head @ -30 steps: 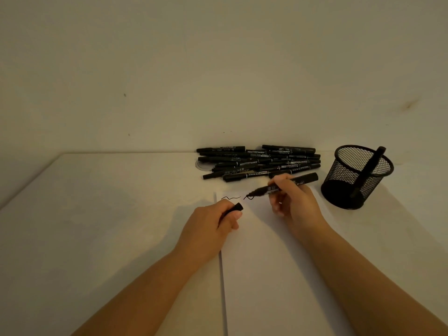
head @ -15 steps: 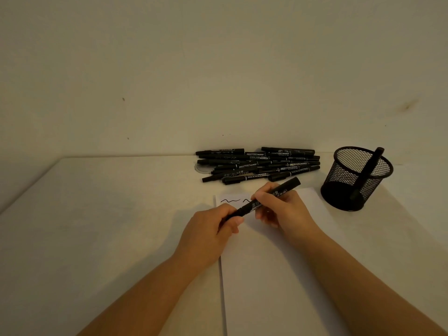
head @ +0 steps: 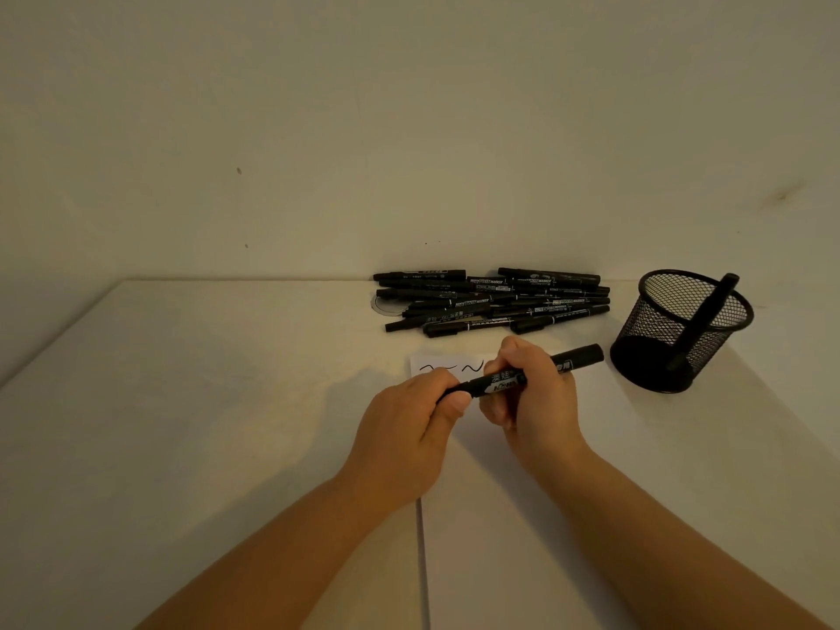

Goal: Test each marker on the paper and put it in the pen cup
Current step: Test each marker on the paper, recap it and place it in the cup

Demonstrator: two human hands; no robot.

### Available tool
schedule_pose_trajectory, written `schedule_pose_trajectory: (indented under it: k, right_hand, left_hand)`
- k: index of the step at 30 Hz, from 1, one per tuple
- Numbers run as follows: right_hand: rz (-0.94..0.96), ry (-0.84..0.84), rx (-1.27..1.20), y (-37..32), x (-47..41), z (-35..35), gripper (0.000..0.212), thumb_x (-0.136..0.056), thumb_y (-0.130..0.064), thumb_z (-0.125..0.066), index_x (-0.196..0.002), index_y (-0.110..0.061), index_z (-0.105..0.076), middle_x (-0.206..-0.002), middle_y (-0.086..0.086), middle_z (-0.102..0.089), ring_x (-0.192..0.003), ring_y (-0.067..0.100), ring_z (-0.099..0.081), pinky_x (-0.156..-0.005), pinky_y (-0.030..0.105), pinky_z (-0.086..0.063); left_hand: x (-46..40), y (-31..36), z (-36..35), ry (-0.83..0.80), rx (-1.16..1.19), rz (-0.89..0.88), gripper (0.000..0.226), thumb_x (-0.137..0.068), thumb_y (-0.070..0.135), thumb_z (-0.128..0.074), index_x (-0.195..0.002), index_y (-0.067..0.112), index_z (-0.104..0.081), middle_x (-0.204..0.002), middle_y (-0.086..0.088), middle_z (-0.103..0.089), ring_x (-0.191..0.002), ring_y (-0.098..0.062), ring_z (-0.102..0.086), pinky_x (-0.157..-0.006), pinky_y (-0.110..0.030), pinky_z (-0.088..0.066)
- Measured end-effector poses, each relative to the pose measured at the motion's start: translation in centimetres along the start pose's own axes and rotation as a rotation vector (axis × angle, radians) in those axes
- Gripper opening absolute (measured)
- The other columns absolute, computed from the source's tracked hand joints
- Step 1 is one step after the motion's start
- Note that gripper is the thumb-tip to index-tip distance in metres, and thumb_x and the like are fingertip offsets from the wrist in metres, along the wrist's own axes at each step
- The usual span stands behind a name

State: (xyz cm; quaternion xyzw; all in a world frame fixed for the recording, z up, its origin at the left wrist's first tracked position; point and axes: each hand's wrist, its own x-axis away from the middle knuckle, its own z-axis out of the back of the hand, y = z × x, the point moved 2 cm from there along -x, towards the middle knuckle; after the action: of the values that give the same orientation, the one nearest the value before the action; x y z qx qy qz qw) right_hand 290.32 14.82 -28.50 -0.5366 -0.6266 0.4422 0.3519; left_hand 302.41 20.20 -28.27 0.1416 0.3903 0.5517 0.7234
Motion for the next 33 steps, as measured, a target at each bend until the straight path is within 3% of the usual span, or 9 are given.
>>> schedule_pose_trajectory:
  k: [4, 11, 15, 20, 25, 27, 30, 33]
  right_hand:
    - [0.027, -0.004, -0.011, 0.1, 0.1, -0.1, 0.042, -0.087, -0.009, -0.039, -0.046, -0.013, -0.048, -0.038, 0.001, -0.036, -0.031, 0.011, -0.029, -0.036, 0.019, -0.022]
    - [0.07, -0.053, -0.015, 0.2, 0.2, -0.3, 0.033, -0.074, -0.015, -0.043, -0.042, -0.018, -0.046, -0.043, 0.006, -0.038, -0.032, 0.011, -0.029, -0.037, 0.017, -0.022]
    - [0.08, -0.083, 0.024, 0.2, 0.1, -0.3, 0.03, -0.072, -0.016, -0.042, -0.042, -0.017, -0.046, -0.039, 0.002, -0.039, -0.032, 0.012, -0.03, -0.037, 0.017, -0.024]
    - [0.103, -0.146, 0.051, 0.4, 0.0, -0.3, 0.03, -0.073, -0.013, -0.041, -0.044, -0.015, -0.047, -0.036, 0.0, -0.038, -0.031, 0.013, -0.03, -0.036, 0.018, -0.024]
    - [0.002, -0.035, 0.137, -0.1, -0.5, -0.3, 0.04, -0.09, -0.007, -0.044, -0.051, -0.015, -0.05, -0.04, -0.002, -0.043, -0.033, 0.008, -0.037, -0.035, 0.019, -0.029]
    - [-0.031, 0.097, 0.165, -0.7, -0.7, 0.1, 0.027, -0.089, -0.014, -0.052, -0.063, -0.016, -0.054, -0.05, -0.003, -0.048, -0.041, 0.006, -0.044, -0.039, 0.017, -0.034]
    - [0.154, 0.231, 0.504, -2.2, -0.7, 1.4, 0.006, -0.086, -0.027, -0.059, -0.087, -0.028, -0.054, -0.079, -0.008, -0.056, -0.072, 0.007, -0.053, -0.06, 0.015, -0.039]
    - [0.656, 0.046, 1.166, -3.9, 0.1, 1.6, 0.021, -0.084, -0.031, -0.063, -0.103, -0.024, -0.061, -0.099, -0.009, -0.056, -0.093, 0.011, -0.049, -0.077, 0.02, -0.037]
  left_hand:
    - [0.0, 0.0, 0.3, -0.06, 0.082, 0.033, 0.024, -0.088, 0.039, -0.034, -0.066, 0.033, -0.039, -0.05, 0.011, -0.037, -0.049, -0.004, -0.041, -0.047, -0.018, -0.028]
    - [0.3, -0.5, 0.3, -0.18, 0.359, 0.212, 0.04, -0.096, 0.027, -0.039, -0.057, 0.031, -0.043, -0.043, 0.014, -0.038, -0.041, -0.003, -0.032, -0.043, -0.012, -0.026]
    - [0.3, -0.6, 0.3, -0.261, 0.465, 0.287, 0.044, -0.097, 0.028, -0.038, -0.054, 0.03, -0.046, -0.05, 0.01, -0.033, -0.046, -0.006, -0.028, -0.047, -0.022, -0.027]
    - [0.4, -1.1, 0.4, -0.415, 0.626, 0.392, 0.044, -0.096, 0.032, -0.037, -0.053, 0.03, -0.049, -0.055, 0.007, -0.031, -0.046, -0.006, -0.026, -0.046, -0.017, -0.026]
    - [-0.1, -1.4, 0.9, -0.242, 0.371, 0.35, 0.041, -0.095, 0.035, -0.039, -0.056, 0.032, -0.053, -0.044, 0.012, -0.037, -0.043, -0.003, -0.029, -0.046, -0.019, -0.026]
    - [-0.2, -1.6, 1.4, -0.188, 0.283, 0.322, 0.039, -0.094, 0.036, -0.04, -0.057, 0.035, -0.053, -0.043, 0.013, -0.04, -0.041, -0.003, -0.031, -0.045, -0.017, -0.027]
    - [-0.1, -2.1, 2.2, -0.12, 0.158, 0.322, 0.039, -0.093, 0.036, -0.041, -0.056, 0.032, -0.05, -0.041, 0.014, -0.04, -0.039, -0.003, -0.034, -0.042, -0.013, -0.028]
    - [-0.3, -1.9, 2.4, -0.102, 0.035, 0.309, 0.037, -0.094, 0.036, -0.042, -0.059, 0.027, -0.048, -0.041, 0.01, -0.04, -0.039, -0.004, -0.036, -0.041, -0.016, -0.027]
